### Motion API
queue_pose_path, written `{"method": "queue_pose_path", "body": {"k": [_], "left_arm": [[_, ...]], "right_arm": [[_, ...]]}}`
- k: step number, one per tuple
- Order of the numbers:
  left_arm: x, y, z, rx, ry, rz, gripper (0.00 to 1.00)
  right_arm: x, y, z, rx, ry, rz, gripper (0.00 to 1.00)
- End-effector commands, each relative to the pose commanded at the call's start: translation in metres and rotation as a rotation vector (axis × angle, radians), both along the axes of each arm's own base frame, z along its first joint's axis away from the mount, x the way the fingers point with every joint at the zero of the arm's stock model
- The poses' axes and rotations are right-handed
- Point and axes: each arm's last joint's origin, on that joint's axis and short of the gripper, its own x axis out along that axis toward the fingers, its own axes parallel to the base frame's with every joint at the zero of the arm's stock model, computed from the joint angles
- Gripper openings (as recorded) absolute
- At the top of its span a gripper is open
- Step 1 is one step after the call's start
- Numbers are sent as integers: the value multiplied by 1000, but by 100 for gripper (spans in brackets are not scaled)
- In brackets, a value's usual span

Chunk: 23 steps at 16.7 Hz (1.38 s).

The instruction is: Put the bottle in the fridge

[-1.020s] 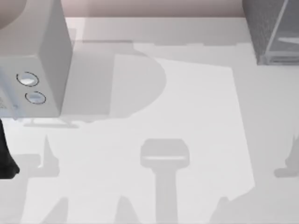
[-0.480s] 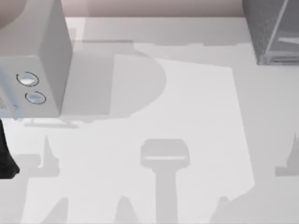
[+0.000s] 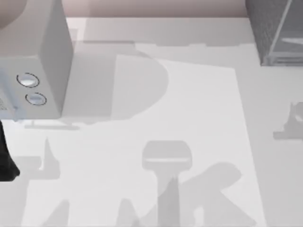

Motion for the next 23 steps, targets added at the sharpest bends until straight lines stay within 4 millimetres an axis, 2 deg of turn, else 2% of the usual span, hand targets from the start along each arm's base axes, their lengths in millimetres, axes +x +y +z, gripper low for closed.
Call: {"method": "queue_pose_path", "body": {"k": [3,5,8,11,13,16,18,23], "left_arm": [[0,0,0,0,0,0,100],[0,0,0,0,0,0,100],[0,0,0,0,0,0,100],[0,0,0,0,0,0,100],[0,0,0,0,0,0,100],[0,0,0,0,0,0,100],[0,0,0,0,0,0,100],[0,0,0,0,0,0,100]], "right_arm": [[57,-12,16,1,23,3,1],[102,-24,10,5,51,3,1],[166,-46,-21,14,91,2,1],[212,-68,-62,19,108,0,1],[231,-79,-87,18,107,-1,1],[247,-90,-111,15,100,-2,1],[250,-93,-117,14,98,-1,1],[250,-91,-119,18,106,3,1]]}}
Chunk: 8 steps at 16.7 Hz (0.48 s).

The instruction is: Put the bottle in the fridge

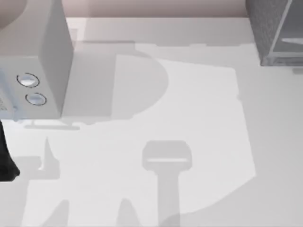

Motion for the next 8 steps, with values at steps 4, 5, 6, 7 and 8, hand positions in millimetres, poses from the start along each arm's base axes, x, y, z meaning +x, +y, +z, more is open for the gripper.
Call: {"method": "queue_pose_path", "body": {"k": [4,5,6,7,8], "left_arm": [[0,0,0,0,0,0,100],[0,0,0,0,0,0,100],[0,0,0,0,0,0,100],[0,0,0,0,0,0,100],[0,0,0,0,0,0,100]], "right_arm": [[25,0,-2,4,0,9,1],[35,0,-1,4,-2,9,1],[47,-1,-1,5,-4,9,1],[58,-1,0,4,-7,8,1],[69,-2,1,4,-10,6,1]]}}
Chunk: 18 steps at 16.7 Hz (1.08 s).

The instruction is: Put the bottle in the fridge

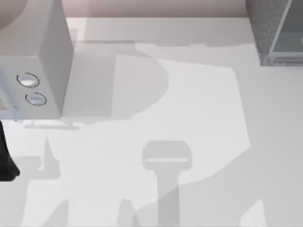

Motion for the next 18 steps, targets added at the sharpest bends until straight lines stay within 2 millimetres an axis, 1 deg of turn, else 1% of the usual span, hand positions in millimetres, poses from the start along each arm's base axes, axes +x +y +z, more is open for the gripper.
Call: {"method": "queue_pose_path", "body": {"k": [2,4,9,18], "left_arm": [[0,0,0,0,0,0,100],[0,0,0,0,0,0,100],[0,0,0,0,0,0,100],[0,0,0,0,0,0,100]], "right_arm": [[18,0,1,-2,0,-5,1],[28,0,0,-3,7,-7,1],[31,1,-1,-4,10,-7,1],[31,1,-1,-4,10,-7,68]]}}
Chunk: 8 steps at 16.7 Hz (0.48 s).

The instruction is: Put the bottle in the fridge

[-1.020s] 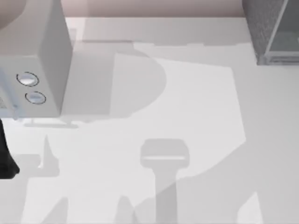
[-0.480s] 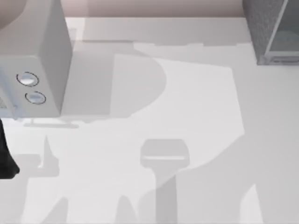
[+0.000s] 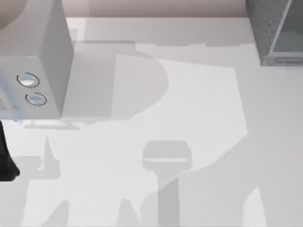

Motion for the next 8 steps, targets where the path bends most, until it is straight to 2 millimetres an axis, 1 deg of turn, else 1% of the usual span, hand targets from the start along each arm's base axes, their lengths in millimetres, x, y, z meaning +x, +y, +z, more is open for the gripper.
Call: {"method": "queue_pose_path", "body": {"k": [4,5,8], "left_arm": [[0,0,0,0,0,0,100],[0,0,0,0,0,0,100],[0,0,0,0,0,0,100]], "right_arm": [[0,0,0,0,0,0,98],[0,0,0,0,0,0,100],[0,0,0,0,0,0,100]]}}
